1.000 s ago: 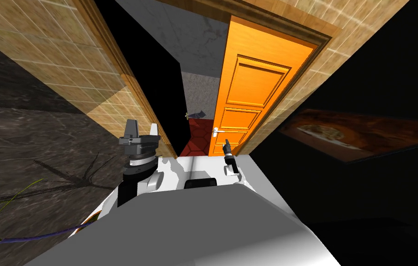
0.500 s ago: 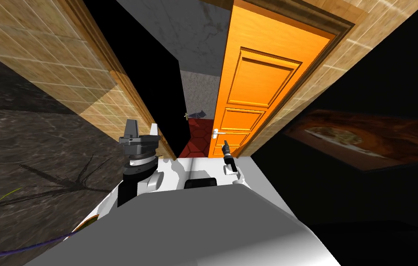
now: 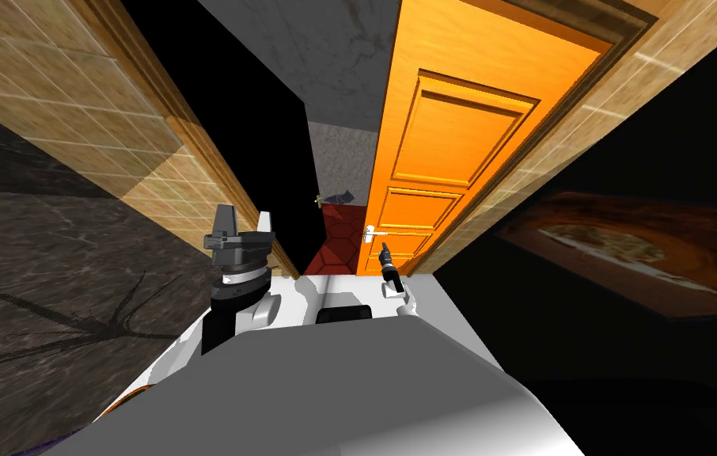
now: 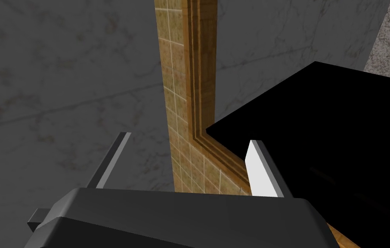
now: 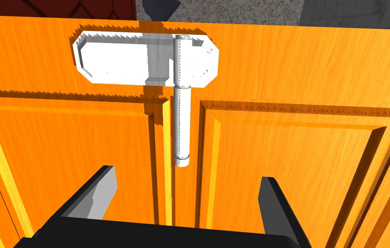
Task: Push the door open
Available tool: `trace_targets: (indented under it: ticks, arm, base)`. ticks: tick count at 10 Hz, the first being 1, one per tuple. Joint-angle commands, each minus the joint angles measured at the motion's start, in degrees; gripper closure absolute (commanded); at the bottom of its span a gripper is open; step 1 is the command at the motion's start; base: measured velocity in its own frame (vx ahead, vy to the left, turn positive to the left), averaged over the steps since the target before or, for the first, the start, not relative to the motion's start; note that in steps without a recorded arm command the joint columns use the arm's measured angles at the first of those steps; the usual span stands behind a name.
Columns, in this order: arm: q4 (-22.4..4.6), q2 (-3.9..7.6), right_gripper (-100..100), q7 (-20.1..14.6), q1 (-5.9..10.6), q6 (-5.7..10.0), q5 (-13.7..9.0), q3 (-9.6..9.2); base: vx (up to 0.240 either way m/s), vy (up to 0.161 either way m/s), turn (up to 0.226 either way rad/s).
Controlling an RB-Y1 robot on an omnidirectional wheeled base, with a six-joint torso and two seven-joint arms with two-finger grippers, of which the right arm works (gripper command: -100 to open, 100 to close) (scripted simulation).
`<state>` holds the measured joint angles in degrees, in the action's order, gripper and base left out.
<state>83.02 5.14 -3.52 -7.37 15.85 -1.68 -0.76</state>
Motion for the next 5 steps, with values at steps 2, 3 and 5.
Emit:
trace_targets:
  ticks: [2,3,5]
  arm:
    - [-0.95,0.17,-100,-0.11,0.53,-0.43,-0.05,0.05]
    - [-1.66,0.22,-100,-0.08,1.04,-0.44,-0.08,0.31]
    - [-2.50,0.19,-100,-0.01,1.65,-0.31,-0.11,0.66]
  base:
    - [0.142,-0.038,0.020]
    - [0.164,0.004,0.017]
    - [0.208,-0.019,0.025]
